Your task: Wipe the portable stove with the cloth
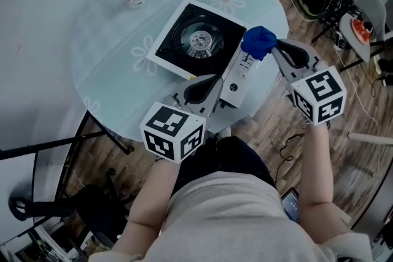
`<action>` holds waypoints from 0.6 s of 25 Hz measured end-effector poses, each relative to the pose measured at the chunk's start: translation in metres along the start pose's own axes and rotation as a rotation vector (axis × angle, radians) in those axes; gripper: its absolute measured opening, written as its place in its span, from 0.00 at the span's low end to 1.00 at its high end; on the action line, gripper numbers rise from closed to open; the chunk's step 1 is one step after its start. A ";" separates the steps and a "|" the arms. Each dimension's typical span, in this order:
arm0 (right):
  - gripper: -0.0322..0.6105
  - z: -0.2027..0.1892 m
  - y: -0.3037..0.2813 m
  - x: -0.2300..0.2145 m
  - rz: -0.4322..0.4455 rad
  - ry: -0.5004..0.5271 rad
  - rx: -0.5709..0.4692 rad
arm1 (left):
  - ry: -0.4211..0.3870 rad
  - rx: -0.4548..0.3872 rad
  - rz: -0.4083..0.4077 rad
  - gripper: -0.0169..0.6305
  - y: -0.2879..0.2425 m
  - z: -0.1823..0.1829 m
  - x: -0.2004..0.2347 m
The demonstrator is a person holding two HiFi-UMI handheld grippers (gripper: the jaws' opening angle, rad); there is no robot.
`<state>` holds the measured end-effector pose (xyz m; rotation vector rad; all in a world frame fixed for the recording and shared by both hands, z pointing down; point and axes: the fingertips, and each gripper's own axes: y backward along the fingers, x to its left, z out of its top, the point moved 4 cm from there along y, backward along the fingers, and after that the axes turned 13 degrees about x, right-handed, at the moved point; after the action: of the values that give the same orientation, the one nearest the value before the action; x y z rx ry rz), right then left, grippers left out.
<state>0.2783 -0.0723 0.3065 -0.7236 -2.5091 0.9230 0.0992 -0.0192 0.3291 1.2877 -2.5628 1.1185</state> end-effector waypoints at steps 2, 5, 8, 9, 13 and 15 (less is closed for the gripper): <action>0.13 0.011 0.015 0.015 0.002 0.029 -0.042 | -0.011 -0.010 0.008 0.06 0.008 0.000 0.000; 0.13 0.030 0.039 0.036 0.008 0.057 -0.118 | -0.022 -0.026 0.015 0.06 0.020 0.000 0.003; 0.13 0.046 0.059 0.053 -0.007 0.078 -0.171 | -0.035 -0.044 0.021 0.06 0.035 0.000 0.007; 0.13 0.050 0.064 0.058 -0.017 0.085 -0.184 | -0.039 -0.051 0.022 0.06 0.040 0.001 0.008; 0.13 0.062 0.076 0.070 -0.038 0.056 -0.242 | -0.061 -0.088 0.029 0.06 0.061 0.007 0.012; 0.13 0.065 0.079 0.076 -0.020 0.010 -0.274 | -0.081 -0.108 0.027 0.06 0.072 0.011 0.012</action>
<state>0.2121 -0.0083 0.2185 -0.7796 -2.6589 0.5716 0.0425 -0.0066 0.2834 1.3029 -2.6652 0.9367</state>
